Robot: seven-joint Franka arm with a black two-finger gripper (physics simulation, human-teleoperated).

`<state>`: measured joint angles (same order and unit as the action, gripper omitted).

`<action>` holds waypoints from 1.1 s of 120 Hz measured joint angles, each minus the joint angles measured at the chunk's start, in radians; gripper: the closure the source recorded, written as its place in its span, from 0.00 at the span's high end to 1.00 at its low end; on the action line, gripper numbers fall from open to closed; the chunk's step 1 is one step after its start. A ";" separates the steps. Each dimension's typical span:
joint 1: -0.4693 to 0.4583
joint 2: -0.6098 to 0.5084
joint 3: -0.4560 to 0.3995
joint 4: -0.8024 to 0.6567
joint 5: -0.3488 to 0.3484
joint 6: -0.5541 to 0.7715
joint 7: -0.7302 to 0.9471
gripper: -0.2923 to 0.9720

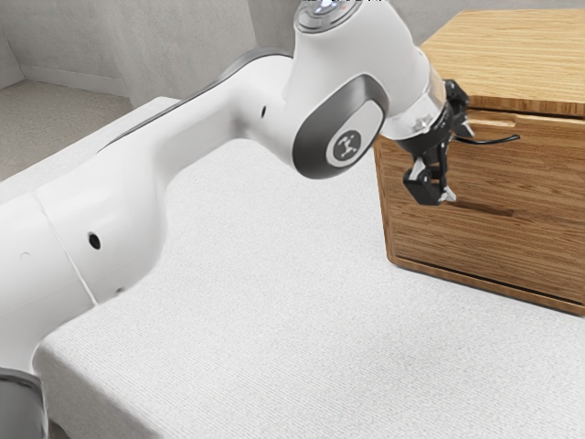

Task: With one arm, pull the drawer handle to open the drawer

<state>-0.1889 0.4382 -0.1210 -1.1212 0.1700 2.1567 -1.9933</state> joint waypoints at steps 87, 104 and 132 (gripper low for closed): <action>-0.023 -0.300 0.004 -0.441 -0.008 0.161 -0.019 0.77; -0.019 -0.353 0.004 -0.512 -0.011 0.195 -0.023 0.77; -0.030 -0.400 0.005 -0.580 -0.030 0.240 -0.030 0.77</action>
<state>-0.2186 0.0379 -0.1165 -1.7016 0.1402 2.3964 -2.0231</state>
